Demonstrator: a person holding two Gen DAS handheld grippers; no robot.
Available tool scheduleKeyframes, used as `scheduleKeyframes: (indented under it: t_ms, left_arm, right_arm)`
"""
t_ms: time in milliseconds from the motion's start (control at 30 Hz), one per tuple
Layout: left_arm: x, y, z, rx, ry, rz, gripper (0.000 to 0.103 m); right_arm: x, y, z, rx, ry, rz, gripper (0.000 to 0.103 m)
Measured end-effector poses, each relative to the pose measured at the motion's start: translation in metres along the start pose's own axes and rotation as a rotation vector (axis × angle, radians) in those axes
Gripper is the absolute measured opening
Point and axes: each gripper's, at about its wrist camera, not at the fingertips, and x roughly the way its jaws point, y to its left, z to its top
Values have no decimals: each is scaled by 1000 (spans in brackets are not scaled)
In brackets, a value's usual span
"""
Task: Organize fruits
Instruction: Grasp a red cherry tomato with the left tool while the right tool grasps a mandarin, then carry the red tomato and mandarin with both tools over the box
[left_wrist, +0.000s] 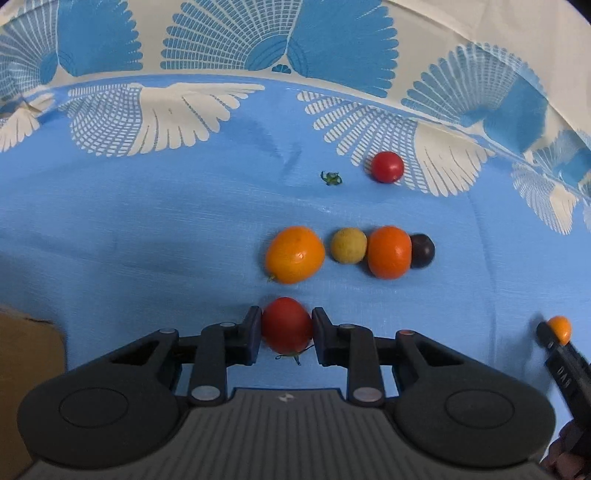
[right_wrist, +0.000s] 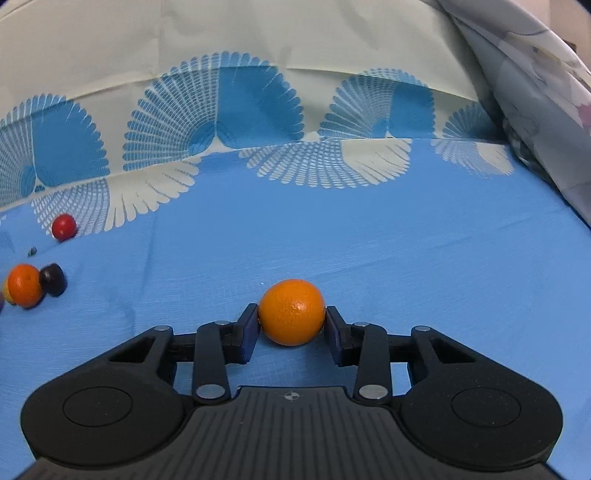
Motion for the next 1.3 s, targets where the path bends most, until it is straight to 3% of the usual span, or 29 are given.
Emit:
scheduleKeyframes:
  t_ms: [333, 667, 867, 1033, 1300]
  left_arm:
    - [-83, 25, -41, -5, 24, -55, 32]
    - [-235, 87, -123, 26, -70, -94, 32]
    - [-312, 149, -178, -11, -101, -48, 32]
    - [-351, 202, -227, -44, -87, 6, 32]
    - [-382, 271, -297, -123, -70, 41, 32]
  right_arm:
    - [-113, 10, -4, 44, -62, 102, 40]
    - [-294, 70, -51, 20, -94, 278, 40]
    - [-386, 118, -87, 13, -41, 449, 40]
    - [-446, 162, -115, -46, 13, 588, 40]
    - [-508, 207, -144, -201, 17, 680, 40]
